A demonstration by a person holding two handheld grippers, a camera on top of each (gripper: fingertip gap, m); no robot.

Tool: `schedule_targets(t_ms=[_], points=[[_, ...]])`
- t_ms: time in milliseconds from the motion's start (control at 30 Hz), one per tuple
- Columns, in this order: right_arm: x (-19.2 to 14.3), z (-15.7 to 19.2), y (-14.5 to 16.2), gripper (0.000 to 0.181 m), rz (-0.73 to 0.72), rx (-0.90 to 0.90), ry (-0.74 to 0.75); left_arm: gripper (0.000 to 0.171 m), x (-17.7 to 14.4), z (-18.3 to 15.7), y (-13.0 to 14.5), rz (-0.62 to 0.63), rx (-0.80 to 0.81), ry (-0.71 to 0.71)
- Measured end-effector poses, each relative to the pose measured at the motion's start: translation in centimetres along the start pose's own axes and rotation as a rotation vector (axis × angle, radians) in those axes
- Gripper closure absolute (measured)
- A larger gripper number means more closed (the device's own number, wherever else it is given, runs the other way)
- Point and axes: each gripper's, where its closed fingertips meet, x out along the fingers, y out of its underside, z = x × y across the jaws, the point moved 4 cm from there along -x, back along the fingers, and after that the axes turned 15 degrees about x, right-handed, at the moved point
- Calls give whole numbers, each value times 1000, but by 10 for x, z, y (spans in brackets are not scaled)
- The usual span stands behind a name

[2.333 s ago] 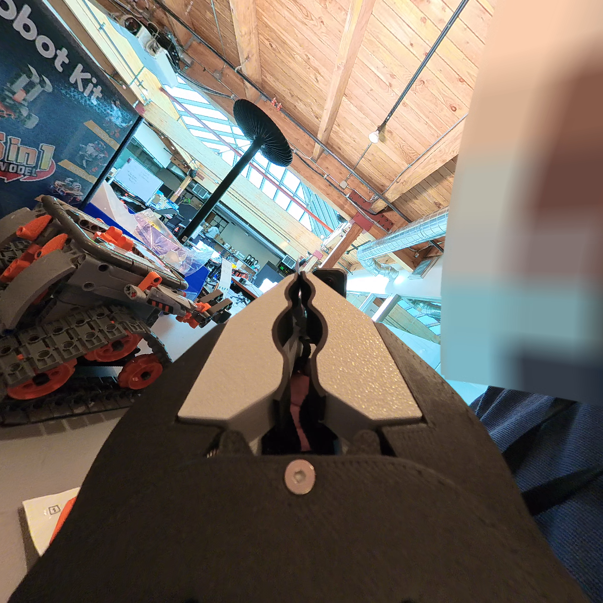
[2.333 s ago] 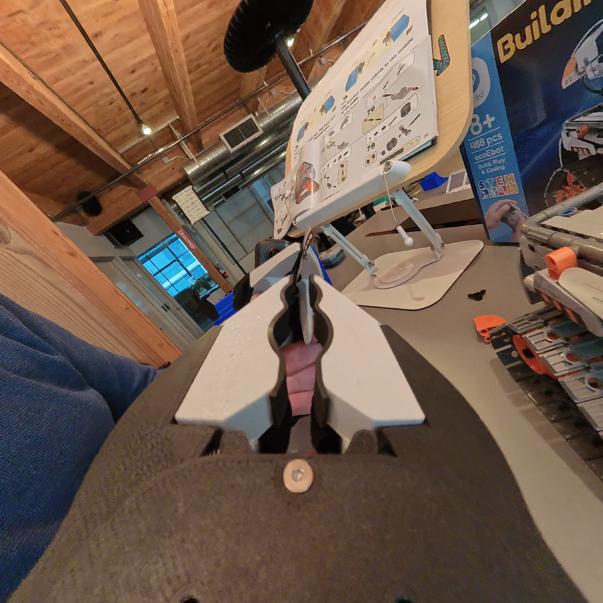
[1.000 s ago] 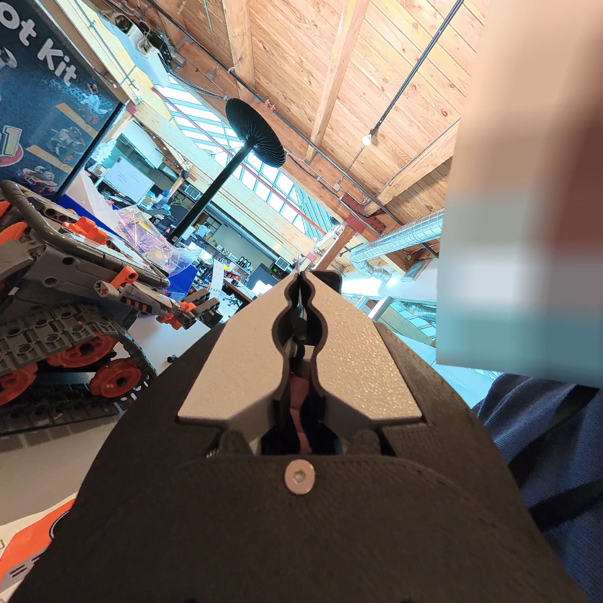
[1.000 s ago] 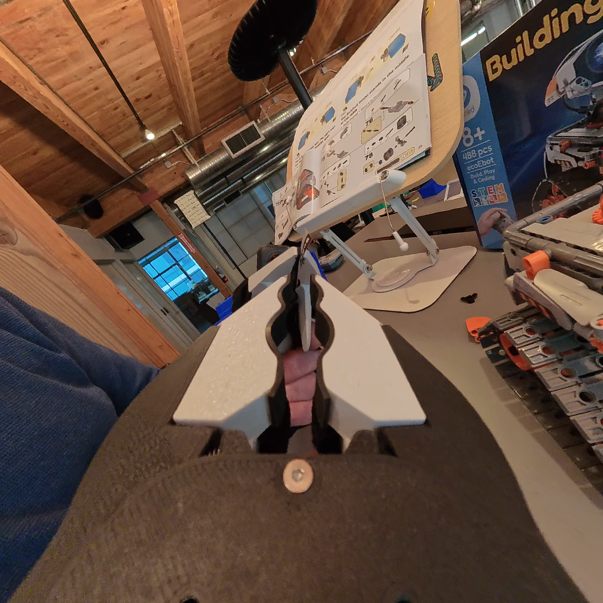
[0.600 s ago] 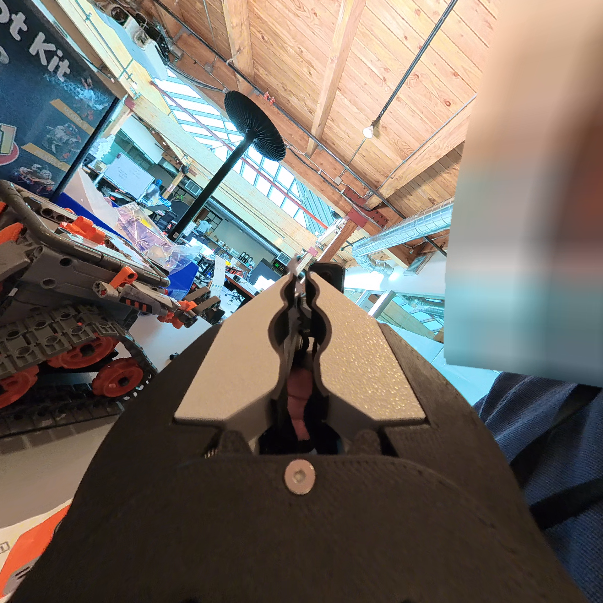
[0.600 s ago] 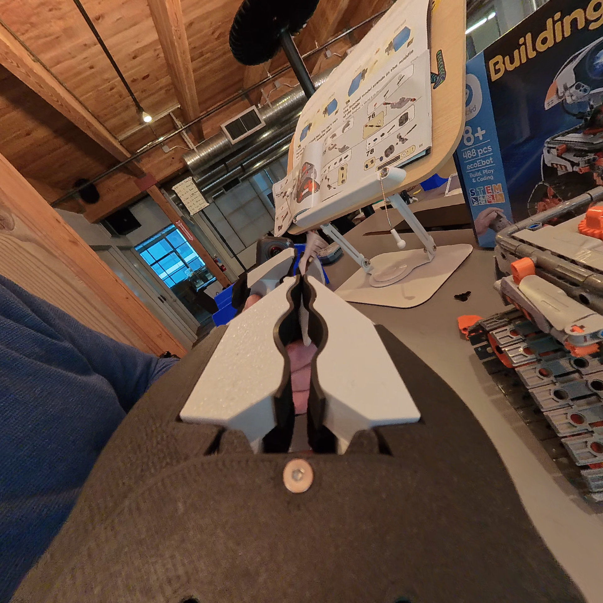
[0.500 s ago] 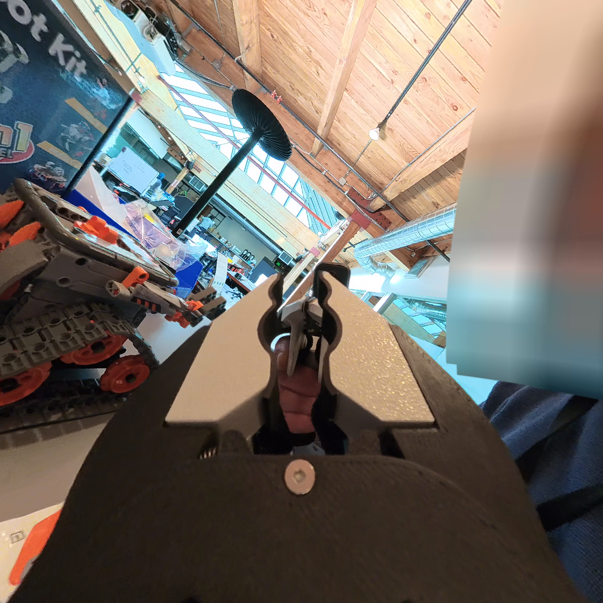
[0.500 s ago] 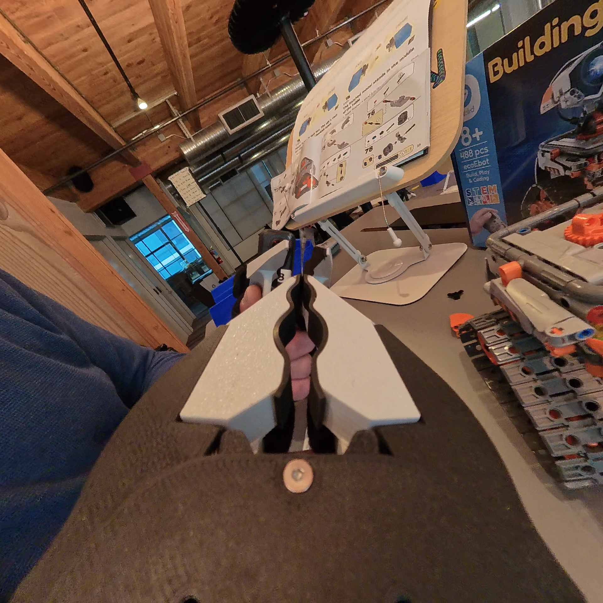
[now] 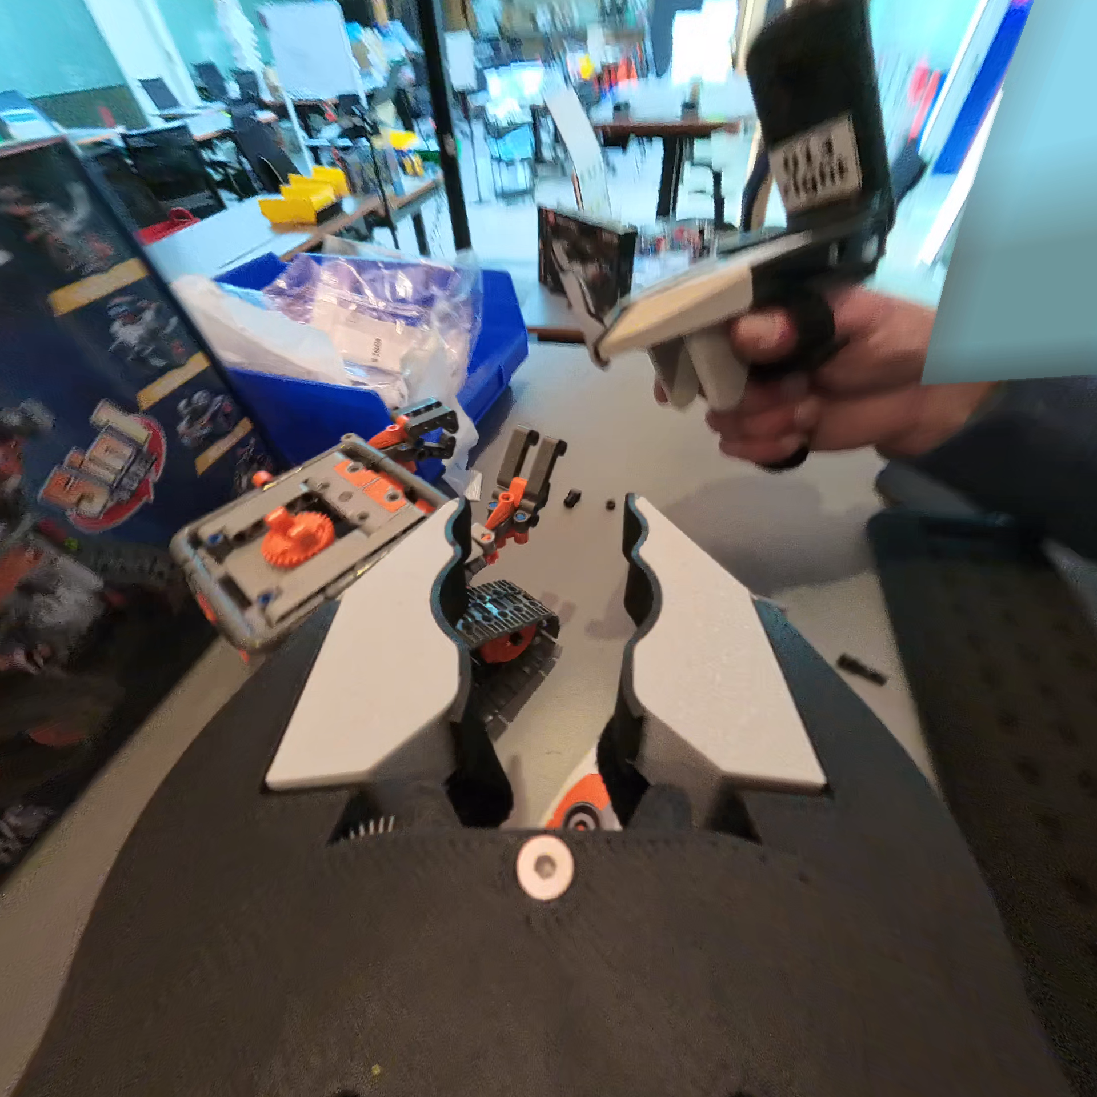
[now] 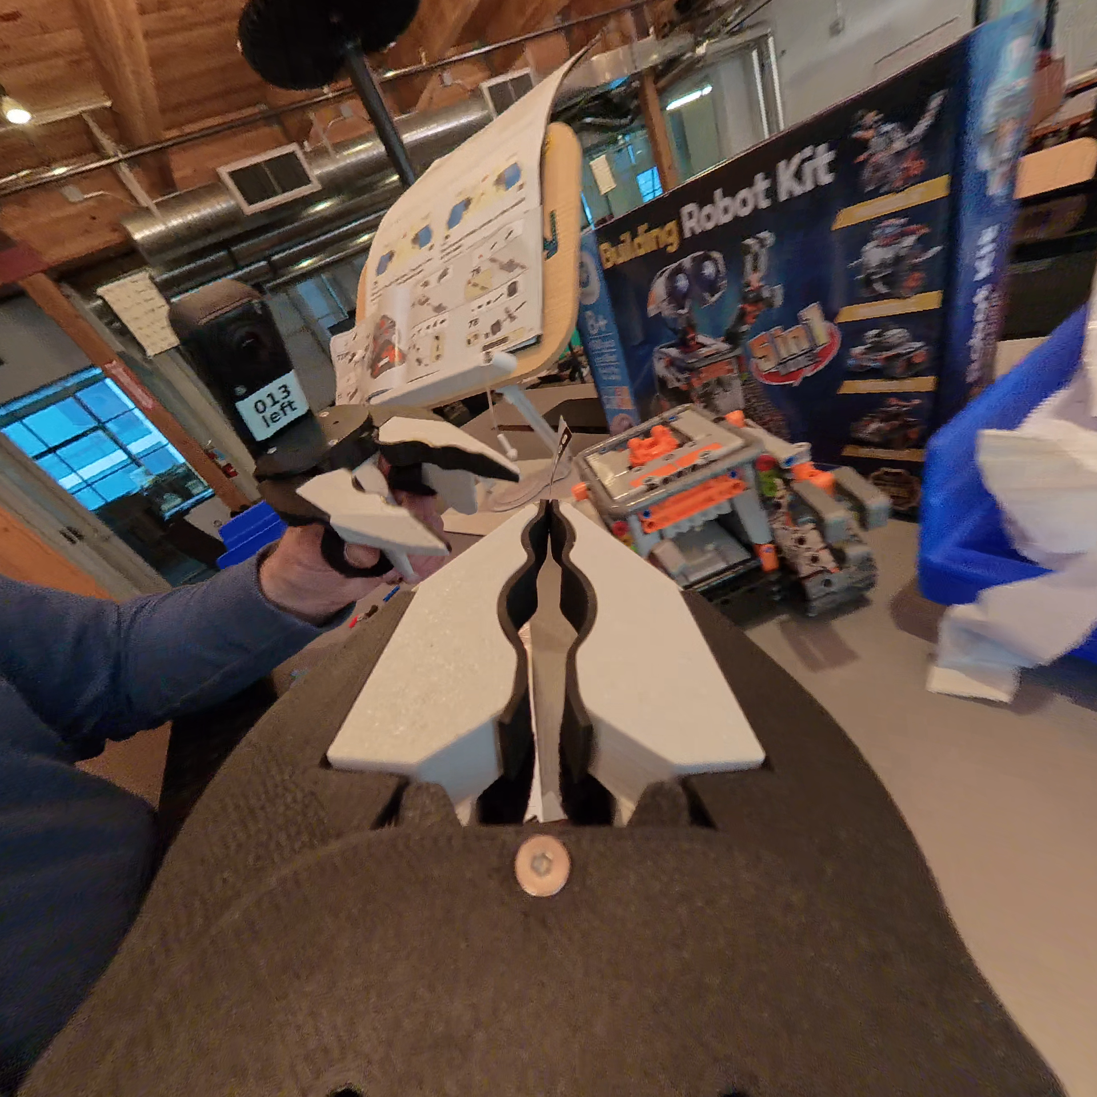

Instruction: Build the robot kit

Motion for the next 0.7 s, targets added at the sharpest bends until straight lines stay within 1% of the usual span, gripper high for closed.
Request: schedule_targets(t_ms=[67, 133, 200, 333, 400, 500, 700], points=[[-9, -11, -7, 181, -7, -4, 25, 118, 22, -1, 3, 115, 131, 15], [-15, -22, -10, 181, -7, -8, 50, 116, 41, -3, 5, 180, 206, 34], [-17, -29, -10, 181, -3, 12, 43, 117, 56, -5, 11, 245, 248, 54], [-18, -37, -9, 181, -13, 32, 29, 127, 73, -7, 25, 355, 273, 72], [-18, -40, -7, 181, -9, 39, 23, 133, 75, -5, 26, 358, 283, 51], [-18, -43, -6, 181, -1, 51, 4, 151, 74, 1, 25, 350, 276, 41], [-17, -44, -5, 181, 25, 51, -14, 152, 66, 0, 24, 317, 284, 96]])
